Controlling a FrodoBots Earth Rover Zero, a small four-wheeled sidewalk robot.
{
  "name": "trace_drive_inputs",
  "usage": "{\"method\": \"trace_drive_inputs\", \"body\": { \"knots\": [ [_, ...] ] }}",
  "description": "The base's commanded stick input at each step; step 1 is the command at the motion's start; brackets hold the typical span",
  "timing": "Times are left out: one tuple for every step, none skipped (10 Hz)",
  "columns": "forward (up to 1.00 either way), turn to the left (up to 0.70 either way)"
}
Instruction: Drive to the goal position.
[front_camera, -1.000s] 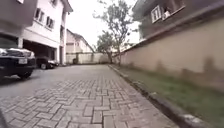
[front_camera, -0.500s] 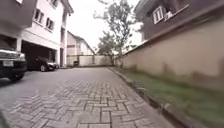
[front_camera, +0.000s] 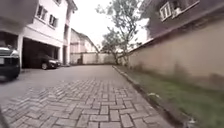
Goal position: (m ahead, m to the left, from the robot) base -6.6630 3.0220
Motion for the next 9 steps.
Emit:
{"method": "trace_drive_inputs", "body": {
  "knots": [
    [0.7,0.0],
    [0.7,0.0],
    [0.7,0.0],
    [0.7,0.0],
    [0.7,0.0],
    [0.7,0.0],
    [0.7,0.0],
    [0.7,0.0],
    [0.7,0.0]
  ]
}}
